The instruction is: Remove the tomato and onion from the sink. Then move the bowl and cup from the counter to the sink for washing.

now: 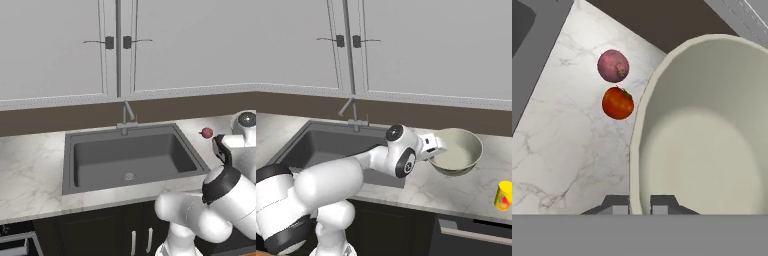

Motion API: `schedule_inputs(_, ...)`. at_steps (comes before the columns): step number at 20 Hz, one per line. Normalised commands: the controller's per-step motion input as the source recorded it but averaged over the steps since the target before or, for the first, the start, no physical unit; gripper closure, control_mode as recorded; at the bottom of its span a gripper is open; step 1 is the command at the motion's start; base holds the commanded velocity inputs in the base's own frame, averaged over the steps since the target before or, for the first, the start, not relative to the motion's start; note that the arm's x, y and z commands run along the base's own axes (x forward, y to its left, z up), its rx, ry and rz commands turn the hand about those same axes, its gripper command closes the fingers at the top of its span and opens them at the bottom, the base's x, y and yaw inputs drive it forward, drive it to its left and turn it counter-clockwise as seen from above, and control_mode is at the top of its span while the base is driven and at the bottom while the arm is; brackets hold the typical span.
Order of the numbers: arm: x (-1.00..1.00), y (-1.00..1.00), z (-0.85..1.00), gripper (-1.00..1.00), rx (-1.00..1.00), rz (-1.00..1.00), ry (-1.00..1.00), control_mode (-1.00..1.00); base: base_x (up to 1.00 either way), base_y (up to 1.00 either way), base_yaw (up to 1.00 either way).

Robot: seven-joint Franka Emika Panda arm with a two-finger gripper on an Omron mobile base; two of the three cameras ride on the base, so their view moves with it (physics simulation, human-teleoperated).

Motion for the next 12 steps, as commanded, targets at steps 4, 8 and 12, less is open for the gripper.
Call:
schedule_inputs(4, 0.00, 0.08, 0.29, 1.00, -0.08, 0.13, 0.00, -1.00, 0.00, 0.00, 0.00)
schedule_inputs(8, -0.02, 0.09, 0.28, 1.00, -0.05, 0.16, 0.00, -1.00, 0.00, 0.00, 0.00)
schedule_inputs(12, -0.01, 0.09, 0.30, 1.00, -0.01, 0.18, 0.00, -1.00, 0.00, 0.00, 0.00)
